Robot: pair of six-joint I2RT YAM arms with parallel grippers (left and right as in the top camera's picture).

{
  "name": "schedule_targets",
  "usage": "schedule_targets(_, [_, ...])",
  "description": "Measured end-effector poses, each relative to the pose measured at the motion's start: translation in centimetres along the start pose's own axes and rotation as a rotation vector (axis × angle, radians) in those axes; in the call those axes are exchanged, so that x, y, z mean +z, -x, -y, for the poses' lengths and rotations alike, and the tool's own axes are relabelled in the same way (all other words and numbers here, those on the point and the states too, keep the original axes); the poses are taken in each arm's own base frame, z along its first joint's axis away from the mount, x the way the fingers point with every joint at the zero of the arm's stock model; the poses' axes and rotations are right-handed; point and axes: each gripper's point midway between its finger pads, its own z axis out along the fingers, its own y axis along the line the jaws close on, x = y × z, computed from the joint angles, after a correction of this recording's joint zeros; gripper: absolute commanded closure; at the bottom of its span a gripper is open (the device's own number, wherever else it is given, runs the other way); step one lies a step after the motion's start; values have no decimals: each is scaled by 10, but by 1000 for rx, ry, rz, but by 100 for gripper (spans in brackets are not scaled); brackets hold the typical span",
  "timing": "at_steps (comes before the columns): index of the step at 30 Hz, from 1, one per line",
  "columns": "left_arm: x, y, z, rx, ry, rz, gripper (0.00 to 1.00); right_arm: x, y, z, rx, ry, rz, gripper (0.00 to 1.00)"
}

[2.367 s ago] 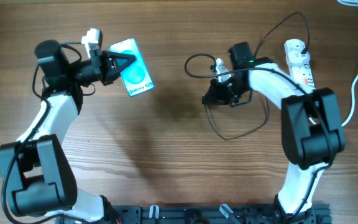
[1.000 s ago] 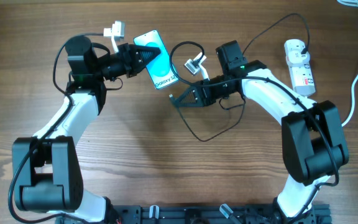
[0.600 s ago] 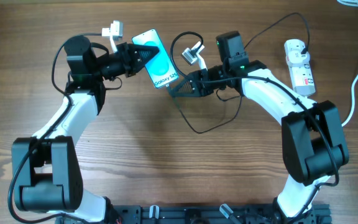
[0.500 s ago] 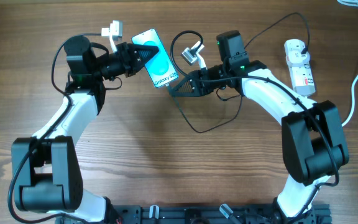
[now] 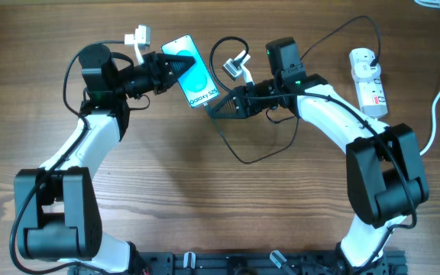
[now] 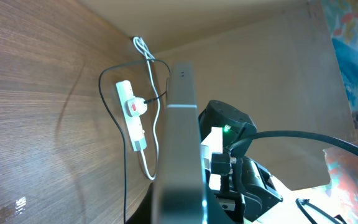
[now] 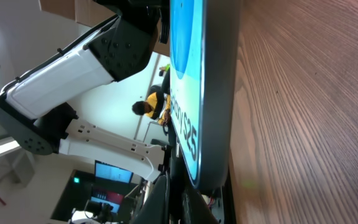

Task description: Plug charger to phone and switch on socket

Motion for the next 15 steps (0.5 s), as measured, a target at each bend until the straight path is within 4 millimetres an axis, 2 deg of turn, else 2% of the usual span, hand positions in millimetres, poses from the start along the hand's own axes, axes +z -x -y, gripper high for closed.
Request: schedule_targets(15, [-1,1,0,-1,1,2,96,0,0,1,16,-6,2,96])
